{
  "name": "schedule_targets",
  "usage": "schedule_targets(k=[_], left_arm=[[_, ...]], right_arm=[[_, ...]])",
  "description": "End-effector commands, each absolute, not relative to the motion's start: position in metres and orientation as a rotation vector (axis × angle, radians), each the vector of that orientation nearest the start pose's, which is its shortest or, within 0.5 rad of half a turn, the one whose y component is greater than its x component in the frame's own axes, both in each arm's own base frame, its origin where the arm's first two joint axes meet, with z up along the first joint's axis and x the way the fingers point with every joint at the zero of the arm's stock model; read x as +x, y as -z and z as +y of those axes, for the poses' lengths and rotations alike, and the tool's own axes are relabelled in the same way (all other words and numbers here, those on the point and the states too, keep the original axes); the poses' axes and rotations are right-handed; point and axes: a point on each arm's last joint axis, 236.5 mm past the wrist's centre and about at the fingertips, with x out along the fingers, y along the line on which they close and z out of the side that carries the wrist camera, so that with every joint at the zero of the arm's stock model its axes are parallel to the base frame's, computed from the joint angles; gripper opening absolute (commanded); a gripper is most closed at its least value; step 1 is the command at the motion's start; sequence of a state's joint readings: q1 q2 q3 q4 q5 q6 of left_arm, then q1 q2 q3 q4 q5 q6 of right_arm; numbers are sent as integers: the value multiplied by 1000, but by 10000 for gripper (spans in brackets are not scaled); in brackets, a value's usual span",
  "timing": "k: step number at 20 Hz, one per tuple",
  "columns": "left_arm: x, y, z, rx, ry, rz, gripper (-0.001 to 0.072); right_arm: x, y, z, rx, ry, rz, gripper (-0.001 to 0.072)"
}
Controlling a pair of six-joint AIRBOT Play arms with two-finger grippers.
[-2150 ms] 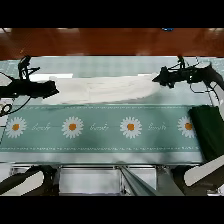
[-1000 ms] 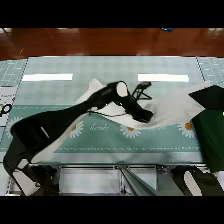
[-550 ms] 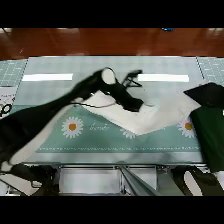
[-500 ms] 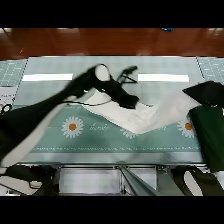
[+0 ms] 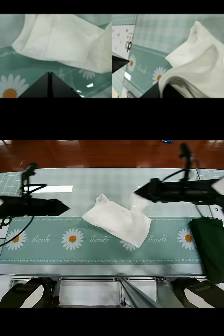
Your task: Fold the shirts.
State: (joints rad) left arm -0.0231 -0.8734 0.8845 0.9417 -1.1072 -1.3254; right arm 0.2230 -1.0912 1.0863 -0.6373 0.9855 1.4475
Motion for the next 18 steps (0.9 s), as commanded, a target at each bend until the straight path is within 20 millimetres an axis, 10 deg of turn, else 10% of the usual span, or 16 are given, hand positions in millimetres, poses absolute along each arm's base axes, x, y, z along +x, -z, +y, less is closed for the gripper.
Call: schedule_targets(k=[1,7,13,16,18], left_arm=[[292,-111,-96,-344,400,889,12],[291,-111,-95,-343,400,890,12],[294,-101,-95,-354,397,921,13],[298,-91,-94,-366,391,953,12],[310,-88,-89,-376,366,937,12]], right_arm=[[372,-105,308,642,-746,1049,30],[408,-75,382,640,-825,1114,30],[423,-37,410,671,-805,1154,46],[424,-27,413,699,-799,1176,412],[421,-34,399,702,-815,1210,412]])
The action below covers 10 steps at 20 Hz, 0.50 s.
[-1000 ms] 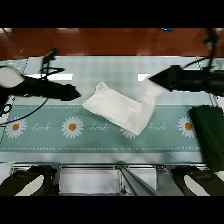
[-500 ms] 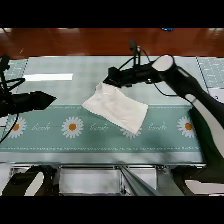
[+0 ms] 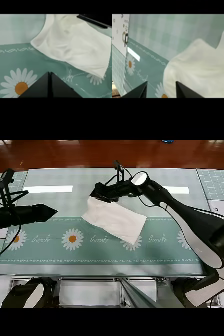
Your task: Fold the shirts.
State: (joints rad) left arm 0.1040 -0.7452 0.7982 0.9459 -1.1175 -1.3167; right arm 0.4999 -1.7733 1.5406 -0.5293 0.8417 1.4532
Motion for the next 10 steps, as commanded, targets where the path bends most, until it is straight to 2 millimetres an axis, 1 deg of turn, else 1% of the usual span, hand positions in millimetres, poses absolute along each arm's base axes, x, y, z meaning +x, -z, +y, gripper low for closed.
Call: schedule_targets(k=[1,2,3,4,5,6,7,8,9,10], left_arm=[[318,-89,-82,-387,340,918,12],[323,-92,-74,-397,320,910,13],[326,-97,-66,-407,302,899,12],[329,-103,-58,-412,283,883,13],[331,-107,-51,-418,265,871,13],[331,-107,-46,-424,252,868,13],[330,-104,-45,-428,249,877,13],[329,-101,-45,-432,249,886,13],[327,-96,-47,-435,252,899,13],[324,-88,-50,-439,255,917,13]], right_arm=[[421,-46,379,707,-827,1230,412],[421,-59,353,698,-838,1248,412],[419,-75,317,653,-837,1258,412],[414,-86,276,579,-804,1267,412],[406,-92,225,469,-708,1286,412],[398,-93,173,369,-552,1304,412],[385,-91,115,272,-351,1309,413],[369,-88,69,217,-175,1297,412],[350,-80,31,215,-6,1268,412],[332,-68,13,247,99,1229,412]])
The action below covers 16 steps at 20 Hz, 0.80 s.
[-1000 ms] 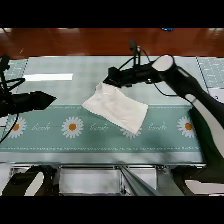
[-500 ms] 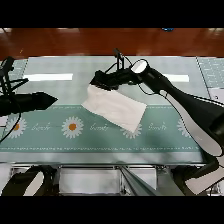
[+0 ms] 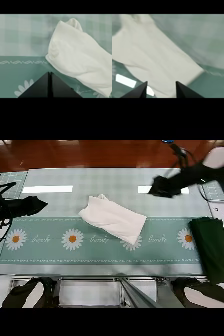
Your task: Fold the shirts.
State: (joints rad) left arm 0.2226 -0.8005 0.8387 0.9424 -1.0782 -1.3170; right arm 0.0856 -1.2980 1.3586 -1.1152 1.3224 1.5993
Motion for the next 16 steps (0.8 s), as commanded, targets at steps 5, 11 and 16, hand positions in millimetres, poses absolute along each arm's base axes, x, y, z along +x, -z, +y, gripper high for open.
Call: schedule_targets(k=[5,11,16], left_arm=[[295,-39,-79,-455,311,1060,13],[271,-14,-110,-466,377,1150,13],[273,-19,-115,-497,391,1139,13]], right_arm=[[273,33,77,627,-10,1189,417],[282,83,145,930,-219,1271,417],[291,108,188,1036,-332,1340,413]])
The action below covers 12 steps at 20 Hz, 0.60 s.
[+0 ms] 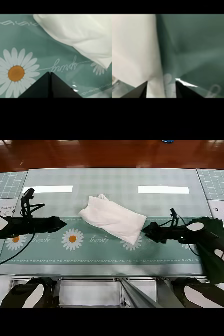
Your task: Fold the shirts.
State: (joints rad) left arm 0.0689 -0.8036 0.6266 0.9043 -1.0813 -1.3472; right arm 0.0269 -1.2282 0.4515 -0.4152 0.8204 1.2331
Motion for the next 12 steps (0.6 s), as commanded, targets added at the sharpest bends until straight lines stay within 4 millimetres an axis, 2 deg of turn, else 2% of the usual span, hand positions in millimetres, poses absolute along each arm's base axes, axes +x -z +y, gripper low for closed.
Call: schedule_targets(k=[1,2,3,5,8,11,12], left_arm=[[273,-19,-115,-497,391,1139,13],[273,-19,-115,-498,391,1139,13],[273,-19,-115,-500,389,1140,13],[273,-19,-115,-510,386,1141,13],[273,-19,-116,-513,388,1140,13],[275,-19,-115,-513,383,1133,13],[275,-20,-115,-513,382,1131,13]], right_arm=[[294,107,196,1018,-355,1350,406],[302,104,206,997,-383,1347,403],[311,98,214,984,-409,1338,370],[334,75,231,940,-483,1284,32],[367,23,247,810,-616,1211,29],[407,-36,235,594,-615,1152,28],[419,-62,230,528,-613,1117,28]])
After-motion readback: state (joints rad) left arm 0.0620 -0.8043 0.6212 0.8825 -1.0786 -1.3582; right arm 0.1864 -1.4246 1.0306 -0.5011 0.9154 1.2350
